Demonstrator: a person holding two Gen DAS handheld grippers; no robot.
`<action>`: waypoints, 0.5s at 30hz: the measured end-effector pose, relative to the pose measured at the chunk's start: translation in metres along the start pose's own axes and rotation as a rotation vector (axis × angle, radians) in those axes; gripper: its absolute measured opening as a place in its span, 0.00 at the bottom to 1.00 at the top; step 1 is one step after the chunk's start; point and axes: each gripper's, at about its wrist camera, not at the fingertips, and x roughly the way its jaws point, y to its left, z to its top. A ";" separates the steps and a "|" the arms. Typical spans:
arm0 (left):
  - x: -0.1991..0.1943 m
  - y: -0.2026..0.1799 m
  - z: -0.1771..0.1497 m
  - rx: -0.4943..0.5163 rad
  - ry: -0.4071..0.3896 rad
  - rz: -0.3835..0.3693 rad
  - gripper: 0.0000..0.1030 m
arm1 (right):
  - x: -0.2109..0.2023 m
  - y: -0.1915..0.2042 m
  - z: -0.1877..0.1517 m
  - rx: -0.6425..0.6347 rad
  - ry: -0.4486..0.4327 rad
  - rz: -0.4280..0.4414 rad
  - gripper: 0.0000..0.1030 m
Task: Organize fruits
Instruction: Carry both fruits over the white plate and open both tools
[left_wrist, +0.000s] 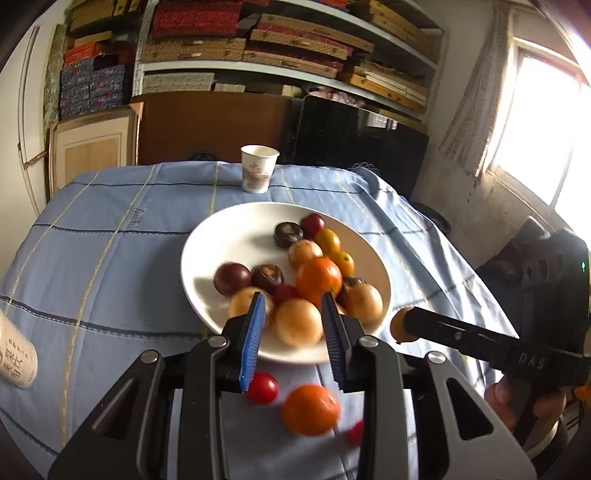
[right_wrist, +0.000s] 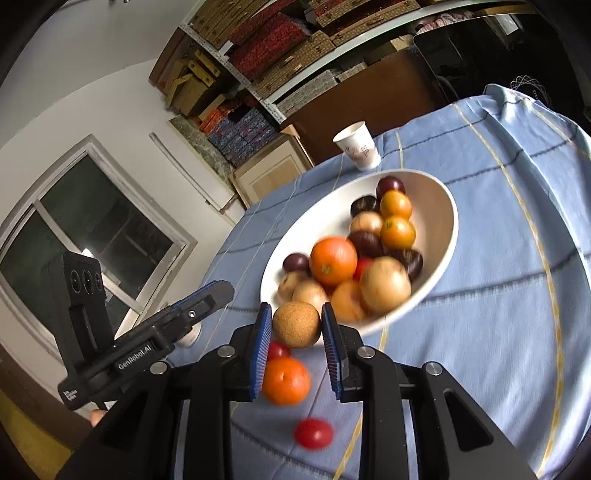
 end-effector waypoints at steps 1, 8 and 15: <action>0.000 0.003 -0.001 -0.011 0.008 -0.028 0.29 | 0.000 -0.002 0.002 0.003 -0.001 0.005 0.27; 0.012 -0.009 -0.050 0.116 0.145 -0.054 0.29 | -0.012 -0.009 -0.001 0.027 0.004 0.021 0.27; 0.013 -0.020 -0.075 0.230 0.138 0.036 0.32 | -0.025 -0.001 0.000 -0.007 -0.030 0.026 0.27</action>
